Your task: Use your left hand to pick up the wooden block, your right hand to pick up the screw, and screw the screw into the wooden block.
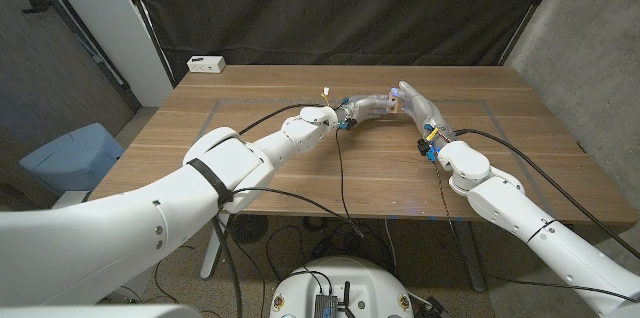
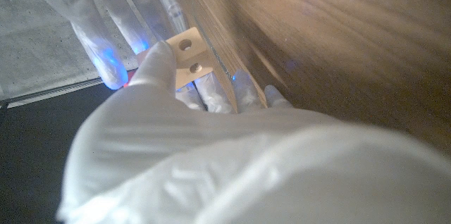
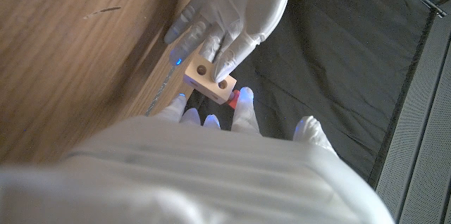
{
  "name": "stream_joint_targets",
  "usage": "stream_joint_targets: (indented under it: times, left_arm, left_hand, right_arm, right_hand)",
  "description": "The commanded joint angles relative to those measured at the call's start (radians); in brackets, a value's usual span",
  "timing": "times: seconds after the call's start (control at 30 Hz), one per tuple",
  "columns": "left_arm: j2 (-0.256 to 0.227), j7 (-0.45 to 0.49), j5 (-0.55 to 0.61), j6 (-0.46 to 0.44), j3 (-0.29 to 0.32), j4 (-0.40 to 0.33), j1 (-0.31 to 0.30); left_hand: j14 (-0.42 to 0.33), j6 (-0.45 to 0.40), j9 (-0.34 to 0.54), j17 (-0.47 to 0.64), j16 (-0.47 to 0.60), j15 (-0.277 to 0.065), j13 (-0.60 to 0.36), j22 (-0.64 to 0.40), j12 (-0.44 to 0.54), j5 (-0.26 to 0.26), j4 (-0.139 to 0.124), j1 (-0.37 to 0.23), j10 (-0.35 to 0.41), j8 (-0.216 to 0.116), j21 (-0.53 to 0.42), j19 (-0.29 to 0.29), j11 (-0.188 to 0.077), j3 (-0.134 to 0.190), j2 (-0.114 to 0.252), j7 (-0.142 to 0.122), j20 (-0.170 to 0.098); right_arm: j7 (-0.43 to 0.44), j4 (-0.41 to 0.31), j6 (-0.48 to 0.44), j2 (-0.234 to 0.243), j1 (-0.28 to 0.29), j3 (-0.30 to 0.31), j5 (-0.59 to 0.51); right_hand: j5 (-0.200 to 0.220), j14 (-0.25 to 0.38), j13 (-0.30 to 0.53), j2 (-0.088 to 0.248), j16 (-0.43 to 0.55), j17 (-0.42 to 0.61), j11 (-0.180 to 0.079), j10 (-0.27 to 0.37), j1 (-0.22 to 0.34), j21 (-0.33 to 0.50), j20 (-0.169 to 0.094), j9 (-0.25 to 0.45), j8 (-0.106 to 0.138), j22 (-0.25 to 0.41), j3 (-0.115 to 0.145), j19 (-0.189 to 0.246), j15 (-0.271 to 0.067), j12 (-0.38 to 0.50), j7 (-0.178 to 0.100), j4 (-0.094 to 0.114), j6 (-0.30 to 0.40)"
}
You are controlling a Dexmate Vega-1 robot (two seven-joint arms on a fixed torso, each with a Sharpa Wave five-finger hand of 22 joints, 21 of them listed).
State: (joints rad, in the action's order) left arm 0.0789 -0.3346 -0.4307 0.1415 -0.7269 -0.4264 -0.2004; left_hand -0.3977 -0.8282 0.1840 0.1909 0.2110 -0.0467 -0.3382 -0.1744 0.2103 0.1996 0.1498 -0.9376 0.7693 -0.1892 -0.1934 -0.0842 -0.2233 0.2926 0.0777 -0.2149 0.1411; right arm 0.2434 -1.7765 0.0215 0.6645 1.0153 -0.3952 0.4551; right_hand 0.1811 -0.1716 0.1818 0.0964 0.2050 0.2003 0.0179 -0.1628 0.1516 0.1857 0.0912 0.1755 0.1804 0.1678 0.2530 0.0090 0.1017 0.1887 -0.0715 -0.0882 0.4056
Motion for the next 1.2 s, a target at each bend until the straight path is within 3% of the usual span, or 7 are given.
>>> stream_joint_targets:
  times: [0.03, 0.6, 1.2]
  left_arm:
    - [0.003, -0.003, 0.001, 0.003, -0.001, 0.005, 0.003]
    - [0.026, -0.025, -0.001, 0.055, 0.001, 0.074, 0.022]
    - [0.013, -0.089, 0.001, 0.132, 0.015, 0.07, 0.002]
  left_hand:
    - [0.001, -0.01, 0.005, 0.003, 0.003, -0.059, -0.001, -0.005, 0.007, 0.006, 0.002, 0.008, 0.001, -0.008, -0.006, 0.004, 0.004, 0.009, -0.002, 0.004, 0.0]
    - [0.001, -0.011, 0.005, 0.003, 0.003, -0.06, -0.001, -0.005, 0.007, 0.006, 0.001, 0.009, 0.001, -0.008, -0.005, 0.005, 0.004, 0.008, -0.003, 0.004, 0.0]
    - [0.002, -0.01, 0.005, 0.003, 0.002, -0.059, -0.001, -0.005, 0.006, 0.006, 0.001, 0.01, 0.0, -0.008, -0.005, 0.005, 0.004, 0.008, -0.003, 0.005, 0.0]
  right_arm:
    - [0.013, -0.019, -0.002, 0.008, 0.017, 0.01, -0.004]
    - [0.034, -0.035, 0.006, 0.027, 0.057, 0.057, 0.016]
    - [0.016, -0.008, 0.008, 0.035, 0.046, 0.07, 0.029]
  right_hand:
    - [0.001, -0.062, 0.001, 0.002, 0.0, 0.002, -0.002, 0.004, -0.006, 0.005, 0.002, 0.003, 0.006, 0.003, 0.006, 0.001, 0.003, 0.004, 0.0, 0.001, 0.011]
    - [0.001, -0.058, 0.001, 0.002, 0.001, 0.001, -0.002, 0.005, -0.006, 0.006, 0.003, 0.003, 0.005, 0.003, 0.007, 0.003, 0.004, 0.004, 0.004, -0.001, 0.011]
    - [0.0, -0.063, 0.001, -0.001, -0.001, 0.002, -0.005, 0.0, -0.011, 0.005, 0.003, 0.002, -0.006, 0.003, 0.005, 0.003, 0.006, 0.002, 0.01, 0.0, -0.021]
